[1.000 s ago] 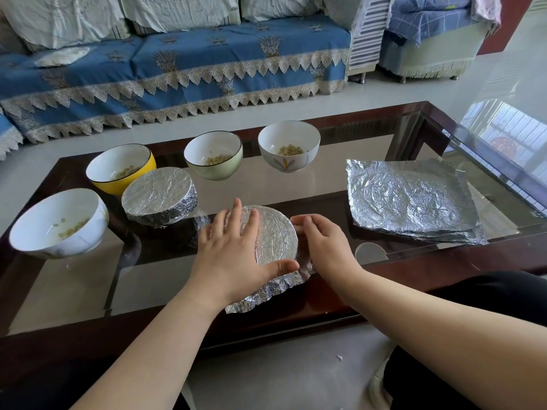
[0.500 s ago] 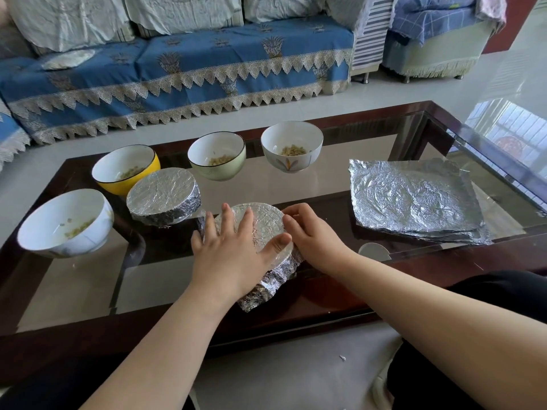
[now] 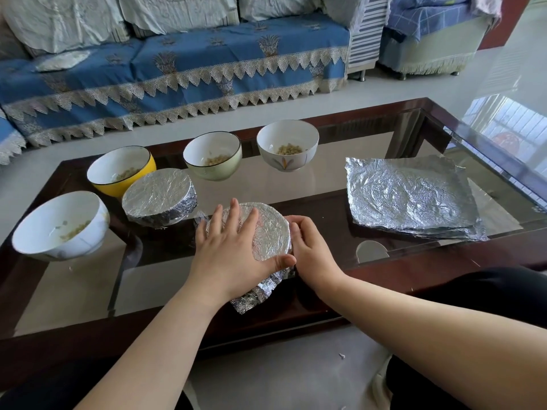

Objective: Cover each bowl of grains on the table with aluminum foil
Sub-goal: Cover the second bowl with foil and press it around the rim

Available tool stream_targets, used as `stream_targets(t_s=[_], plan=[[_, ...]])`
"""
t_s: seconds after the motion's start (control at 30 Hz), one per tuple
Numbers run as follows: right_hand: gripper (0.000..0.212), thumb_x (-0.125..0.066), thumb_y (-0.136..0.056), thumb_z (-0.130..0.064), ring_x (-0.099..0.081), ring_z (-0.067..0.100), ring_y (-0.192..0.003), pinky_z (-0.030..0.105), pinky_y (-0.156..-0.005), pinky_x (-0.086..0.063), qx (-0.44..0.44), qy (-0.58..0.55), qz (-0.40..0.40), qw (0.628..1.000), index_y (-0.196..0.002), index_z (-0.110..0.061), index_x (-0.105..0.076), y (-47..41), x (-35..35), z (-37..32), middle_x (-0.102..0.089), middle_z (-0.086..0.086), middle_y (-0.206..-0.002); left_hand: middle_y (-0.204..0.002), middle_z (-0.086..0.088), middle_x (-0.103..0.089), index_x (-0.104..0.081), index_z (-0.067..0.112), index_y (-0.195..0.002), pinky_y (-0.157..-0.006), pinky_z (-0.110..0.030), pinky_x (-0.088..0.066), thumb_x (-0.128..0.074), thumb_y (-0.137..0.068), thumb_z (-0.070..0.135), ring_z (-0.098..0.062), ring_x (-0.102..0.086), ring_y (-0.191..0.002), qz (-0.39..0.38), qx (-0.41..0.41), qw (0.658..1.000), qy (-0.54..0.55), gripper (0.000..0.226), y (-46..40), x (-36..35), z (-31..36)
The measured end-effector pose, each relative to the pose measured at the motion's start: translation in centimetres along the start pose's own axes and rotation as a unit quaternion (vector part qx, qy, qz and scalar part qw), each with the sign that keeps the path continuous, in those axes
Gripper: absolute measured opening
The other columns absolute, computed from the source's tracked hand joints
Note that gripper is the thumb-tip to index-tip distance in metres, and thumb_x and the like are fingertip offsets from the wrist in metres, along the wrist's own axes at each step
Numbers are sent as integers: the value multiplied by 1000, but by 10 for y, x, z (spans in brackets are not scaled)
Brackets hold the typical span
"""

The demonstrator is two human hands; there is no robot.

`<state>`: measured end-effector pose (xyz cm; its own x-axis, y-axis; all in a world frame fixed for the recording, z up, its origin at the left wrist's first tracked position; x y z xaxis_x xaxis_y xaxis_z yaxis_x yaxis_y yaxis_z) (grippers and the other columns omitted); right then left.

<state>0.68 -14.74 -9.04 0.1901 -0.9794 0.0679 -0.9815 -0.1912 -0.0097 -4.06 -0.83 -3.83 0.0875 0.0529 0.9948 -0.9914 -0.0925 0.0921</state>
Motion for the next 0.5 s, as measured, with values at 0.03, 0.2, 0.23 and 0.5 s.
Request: stream_targets(t_s=[0.03,0.2,0.23,0.5], plan=[[14,-43,-103,-22,-59,1,-91,24,-87,-47,-14,-9,8,1000,-102,-25,-57,-1,0,2,-64,-9,-99,-165,-5,11,0,32,-157,-121,-53,-1,5,-46,101,-28,9,-152,0,1,1000,0,132,0,0,0],[16,-49,-101,-27,-57,2,-69,28,-75,-50,-63,-27,26,997,-101,-15,-59,-5,1,7,-63,-4,-84,-165,-5,11,0,32,-157,-121,-53,-2,4,-46,101,-28,8,-152,-1,7,1000,0,131,-2,0,2],[17,-50,-101,-28,-57,3,-67,29,-74,-50,-74,-29,26,996,-100,-14,-60,-6,0,8,-62,-3,-82,-165,-5,11,0,32,-157,-121,-53,-3,4,-46,101,-28,8,-152,-1,8,1000,0,130,-2,0,2],[18,-58,-98,-23,-49,7,-49,21,-48,-42,-122,-70,-5,990,-93,-7,-64,-16,5,3,-58,-2,-63,-166,-5,11,-2,32,-157,-120,-53,-3,4,-45,101,-27,8,-152,-3,14,1000,6,131,-1,0,1]])
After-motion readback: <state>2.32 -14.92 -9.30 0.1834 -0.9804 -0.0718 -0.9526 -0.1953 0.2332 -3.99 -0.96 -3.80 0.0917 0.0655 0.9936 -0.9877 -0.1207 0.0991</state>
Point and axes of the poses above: each hand's wrist, its own y-axis away from the middle knuckle, its own x-axis out of the back of the hand, z = x × y, the point moved 5 cm from there along -y, towards the middle knuckle
